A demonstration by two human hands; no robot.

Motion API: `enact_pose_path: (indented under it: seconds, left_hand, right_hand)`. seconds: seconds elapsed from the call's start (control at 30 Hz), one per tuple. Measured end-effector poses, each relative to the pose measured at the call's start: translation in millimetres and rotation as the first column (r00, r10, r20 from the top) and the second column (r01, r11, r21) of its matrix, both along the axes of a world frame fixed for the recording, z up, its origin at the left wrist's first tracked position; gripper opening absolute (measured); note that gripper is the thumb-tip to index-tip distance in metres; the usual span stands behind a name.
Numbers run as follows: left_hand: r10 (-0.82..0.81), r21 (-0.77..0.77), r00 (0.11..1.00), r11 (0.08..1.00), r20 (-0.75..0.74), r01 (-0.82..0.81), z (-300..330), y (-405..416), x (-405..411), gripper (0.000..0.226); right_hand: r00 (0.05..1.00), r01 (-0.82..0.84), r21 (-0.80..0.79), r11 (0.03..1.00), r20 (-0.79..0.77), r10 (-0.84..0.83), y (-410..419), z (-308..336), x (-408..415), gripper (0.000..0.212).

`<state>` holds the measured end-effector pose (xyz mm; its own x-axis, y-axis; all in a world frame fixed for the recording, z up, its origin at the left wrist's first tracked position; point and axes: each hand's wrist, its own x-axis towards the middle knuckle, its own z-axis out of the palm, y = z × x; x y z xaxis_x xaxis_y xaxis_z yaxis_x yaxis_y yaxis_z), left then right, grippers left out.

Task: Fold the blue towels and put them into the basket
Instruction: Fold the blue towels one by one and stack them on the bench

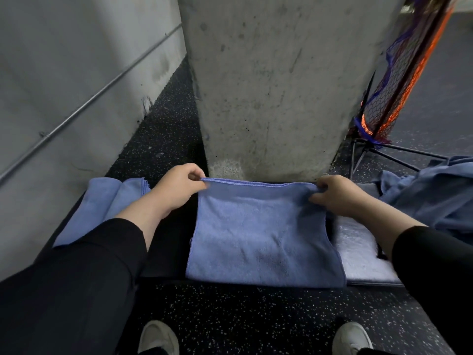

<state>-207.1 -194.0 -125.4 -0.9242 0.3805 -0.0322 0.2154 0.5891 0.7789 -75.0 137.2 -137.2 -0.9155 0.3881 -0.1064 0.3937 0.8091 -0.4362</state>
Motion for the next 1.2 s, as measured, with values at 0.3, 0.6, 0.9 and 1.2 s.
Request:
enact_pose_path:
  seconds: [0.3, 0.6, 0.9, 1.2]
  left_hand:
    - [0.012, 0.448, 0.977, 0.887, 0.214, -0.109, 58.7, -15.5, 39.5, 0.017]
    - [0.117, 0.622, 0.992, 0.773, 0.048, -0.122, 112.9, -18.8, 77.0, 0.017]
    - [0.171, 0.72, 0.985, 0.686, -0.025, -0.101, 133.1, -23.2, 97.3, 0.021]
    - [0.085, 0.773, 0.995, 0.627, 0.061, -0.101, 147.1, -25.0, 110.0, 0.023]
  right_hand:
    - [0.972, -0.123, -0.74, 0.662, -0.225, -0.071, -8.2, 91.2, 54.3, 0.028]
    - [0.848, -0.16, -0.356, 0.921, -0.527, -0.057, -28.8, 149.2, 93.4, 0.008]
    - [0.815, -0.072, -0.135, 0.988, -0.579, -0.02, -33.8, 168.4, 113.7, 0.013]
    - [0.762, -0.348, -0.64, 0.685, -0.619, -0.192, -47.6, 178.6, 125.9, 0.016]
